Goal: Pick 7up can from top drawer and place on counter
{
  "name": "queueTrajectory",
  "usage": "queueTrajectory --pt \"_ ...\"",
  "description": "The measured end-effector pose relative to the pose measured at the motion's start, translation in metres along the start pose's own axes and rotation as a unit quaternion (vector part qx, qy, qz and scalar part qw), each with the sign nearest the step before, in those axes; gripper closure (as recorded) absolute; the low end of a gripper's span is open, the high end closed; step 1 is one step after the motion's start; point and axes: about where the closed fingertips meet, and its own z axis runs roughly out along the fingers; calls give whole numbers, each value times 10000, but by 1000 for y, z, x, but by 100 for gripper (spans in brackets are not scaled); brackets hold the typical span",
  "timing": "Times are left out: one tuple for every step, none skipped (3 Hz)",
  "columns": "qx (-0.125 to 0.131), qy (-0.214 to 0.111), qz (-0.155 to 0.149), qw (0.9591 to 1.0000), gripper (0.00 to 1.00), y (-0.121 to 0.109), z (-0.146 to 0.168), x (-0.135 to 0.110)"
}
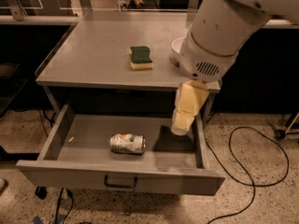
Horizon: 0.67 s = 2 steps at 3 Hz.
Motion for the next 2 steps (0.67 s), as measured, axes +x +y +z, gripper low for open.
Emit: queueTrajectory --pt "0 -1 0 10000 0 0 0 0" --pt "-86 -122 -76 9999 0 3 27 -23"
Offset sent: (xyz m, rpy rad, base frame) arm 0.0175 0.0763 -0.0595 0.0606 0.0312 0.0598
